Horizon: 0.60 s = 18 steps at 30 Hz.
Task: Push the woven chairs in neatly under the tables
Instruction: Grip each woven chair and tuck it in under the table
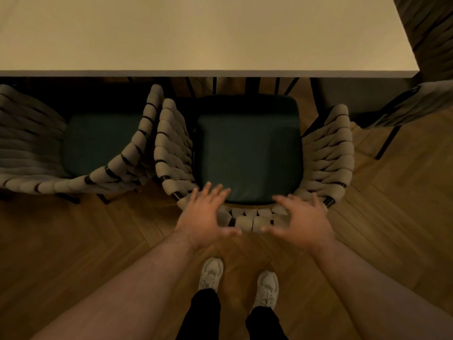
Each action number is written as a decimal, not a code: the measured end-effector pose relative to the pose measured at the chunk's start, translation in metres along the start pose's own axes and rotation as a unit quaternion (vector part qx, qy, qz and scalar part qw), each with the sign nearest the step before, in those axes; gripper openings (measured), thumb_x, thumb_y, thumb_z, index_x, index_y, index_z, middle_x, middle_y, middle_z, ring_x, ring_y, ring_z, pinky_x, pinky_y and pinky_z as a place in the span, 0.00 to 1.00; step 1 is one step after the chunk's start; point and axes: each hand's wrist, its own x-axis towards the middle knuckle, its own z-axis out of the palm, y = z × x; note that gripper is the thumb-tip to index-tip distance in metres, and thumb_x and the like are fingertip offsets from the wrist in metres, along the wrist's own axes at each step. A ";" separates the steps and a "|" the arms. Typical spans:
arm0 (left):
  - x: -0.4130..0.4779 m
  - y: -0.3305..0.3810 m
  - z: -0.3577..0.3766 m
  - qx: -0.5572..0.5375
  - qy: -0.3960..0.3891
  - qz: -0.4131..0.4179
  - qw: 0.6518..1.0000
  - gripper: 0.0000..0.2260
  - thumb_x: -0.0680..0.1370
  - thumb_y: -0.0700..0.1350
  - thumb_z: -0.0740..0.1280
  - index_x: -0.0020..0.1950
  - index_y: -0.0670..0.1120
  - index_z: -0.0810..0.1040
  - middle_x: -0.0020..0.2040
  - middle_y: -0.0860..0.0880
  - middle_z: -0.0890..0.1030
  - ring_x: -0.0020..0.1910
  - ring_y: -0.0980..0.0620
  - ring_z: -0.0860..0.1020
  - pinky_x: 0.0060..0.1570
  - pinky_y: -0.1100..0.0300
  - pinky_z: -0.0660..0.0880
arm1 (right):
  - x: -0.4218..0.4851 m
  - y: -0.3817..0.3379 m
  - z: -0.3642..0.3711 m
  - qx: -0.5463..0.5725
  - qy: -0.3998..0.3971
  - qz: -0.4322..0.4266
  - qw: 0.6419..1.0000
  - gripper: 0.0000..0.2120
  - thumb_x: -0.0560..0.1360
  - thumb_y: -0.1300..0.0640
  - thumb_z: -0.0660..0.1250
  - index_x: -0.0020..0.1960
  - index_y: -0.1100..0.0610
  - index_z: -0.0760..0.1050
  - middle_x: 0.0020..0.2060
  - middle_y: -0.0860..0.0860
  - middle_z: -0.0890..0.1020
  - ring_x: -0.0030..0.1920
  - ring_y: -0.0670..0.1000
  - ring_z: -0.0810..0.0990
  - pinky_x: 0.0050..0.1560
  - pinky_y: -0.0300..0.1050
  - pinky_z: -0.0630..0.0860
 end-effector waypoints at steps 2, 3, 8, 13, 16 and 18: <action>0.009 -0.003 0.000 0.089 -0.082 0.039 0.992 0.45 0.76 0.70 0.70 0.86 0.56 0.55 0.87 0.51 0.55 0.86 0.45 0.46 0.83 0.38 0.42 | 0.006 0.003 0.007 -0.114 -0.083 -0.039 0.989 0.36 0.76 0.30 0.69 0.81 0.39 0.65 0.77 0.42 0.73 0.80 0.50 0.67 0.84 0.68 0.43; 0.014 -0.005 -0.002 0.123 -0.092 0.035 0.988 0.38 0.79 0.63 0.70 0.85 0.56 0.59 0.86 0.50 0.58 0.86 0.44 0.50 0.83 0.38 0.44 | 0.011 0.005 0.009 -0.142 -0.086 -0.035 0.985 0.29 0.80 0.38 0.69 0.79 0.39 0.67 0.74 0.43 0.77 0.78 0.51 0.70 0.84 0.67 0.45; 0.036 -0.013 -0.016 0.197 -0.086 0.017 0.977 0.14 0.82 0.47 0.65 0.66 0.58 0.80 0.62 0.52 0.82 0.65 0.47 0.77 0.73 0.45 0.67 | 0.036 0.005 0.004 -0.163 -0.061 -0.004 0.985 0.17 0.83 0.52 0.66 0.69 0.38 0.76 0.56 0.42 0.82 0.62 0.49 0.80 0.77 0.57 0.63; 0.063 -0.021 -0.039 0.182 -0.095 -0.013 0.979 0.12 0.81 0.48 0.68 0.64 0.58 0.80 0.50 0.53 0.80 0.52 0.49 0.79 0.57 0.49 0.74 | 0.066 -0.001 -0.012 -0.161 -0.048 0.011 0.986 0.14 0.82 0.53 0.68 0.64 0.37 0.77 0.50 0.42 0.81 0.57 0.49 0.81 0.70 0.54 0.71; 0.064 -0.023 -0.039 0.204 -0.081 -0.006 0.976 0.09 0.81 0.50 0.67 0.61 0.58 0.80 0.46 0.54 0.77 0.49 0.49 0.77 0.54 0.50 0.72 | 0.073 -0.005 -0.007 -0.169 -0.039 0.003 0.985 0.13 0.81 0.52 0.69 0.63 0.38 0.78 0.49 0.42 0.81 0.57 0.48 0.81 0.71 0.54 0.69; 0.061 -0.024 -0.036 0.203 -0.078 -0.009 0.976 0.09 0.82 0.49 0.66 0.61 0.57 0.80 0.49 0.53 0.80 0.52 0.49 0.78 0.58 0.50 0.72 | 0.073 -0.004 -0.005 -0.170 -0.047 0.002 0.984 0.14 0.82 0.52 0.69 0.65 0.38 0.77 0.51 0.41 0.82 0.59 0.48 0.81 0.72 0.54 0.67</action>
